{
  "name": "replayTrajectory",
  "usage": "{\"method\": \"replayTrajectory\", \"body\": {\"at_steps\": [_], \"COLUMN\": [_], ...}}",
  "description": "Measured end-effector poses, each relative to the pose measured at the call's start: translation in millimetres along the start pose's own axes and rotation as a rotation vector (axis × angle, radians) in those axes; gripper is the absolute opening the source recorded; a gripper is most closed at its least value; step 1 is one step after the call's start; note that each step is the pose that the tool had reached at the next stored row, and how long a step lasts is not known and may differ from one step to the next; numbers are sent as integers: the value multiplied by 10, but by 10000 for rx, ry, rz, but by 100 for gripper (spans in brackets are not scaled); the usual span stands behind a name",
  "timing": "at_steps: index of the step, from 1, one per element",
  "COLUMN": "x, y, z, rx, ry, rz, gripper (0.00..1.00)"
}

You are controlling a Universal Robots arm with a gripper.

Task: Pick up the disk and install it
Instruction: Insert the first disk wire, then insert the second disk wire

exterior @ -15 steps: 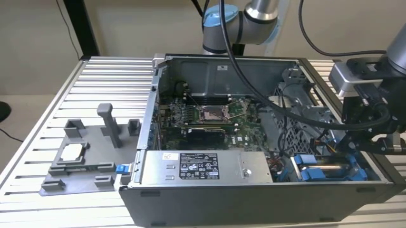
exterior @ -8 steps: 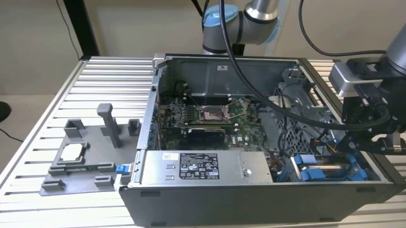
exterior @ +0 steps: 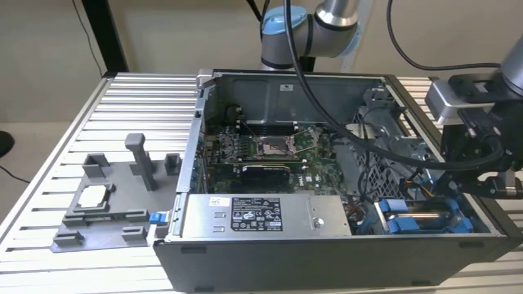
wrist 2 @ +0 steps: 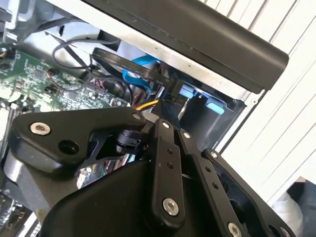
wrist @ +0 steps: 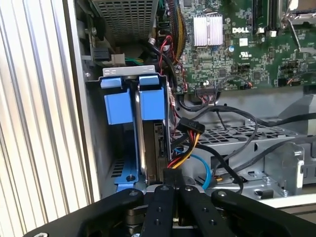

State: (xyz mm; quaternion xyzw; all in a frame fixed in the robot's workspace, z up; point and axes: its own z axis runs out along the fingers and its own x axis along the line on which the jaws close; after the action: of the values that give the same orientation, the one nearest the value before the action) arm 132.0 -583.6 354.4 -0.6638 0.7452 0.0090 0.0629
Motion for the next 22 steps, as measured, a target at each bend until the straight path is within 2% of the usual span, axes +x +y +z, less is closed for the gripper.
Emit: {"method": "replayTrajectory", "body": {"at_steps": [1,3,5,12,14,18,19,22], "x": [8,29,56,168,178,219,233,266], "y": [-6,-15,-27,-47,-48,-61,-63,-82], "z": [0,-3,-11,-70,-71,-75,-77,-79], "rx": [-27,-70,-109,-263,-266,-337,-349,-384], "ry": [-119,-307,-413,-581,-587,-631,-659,-782], "rz": [11,29,41,72,73,86,89,97], "gripper": [0,0,0,0,0,0,100,100]}}
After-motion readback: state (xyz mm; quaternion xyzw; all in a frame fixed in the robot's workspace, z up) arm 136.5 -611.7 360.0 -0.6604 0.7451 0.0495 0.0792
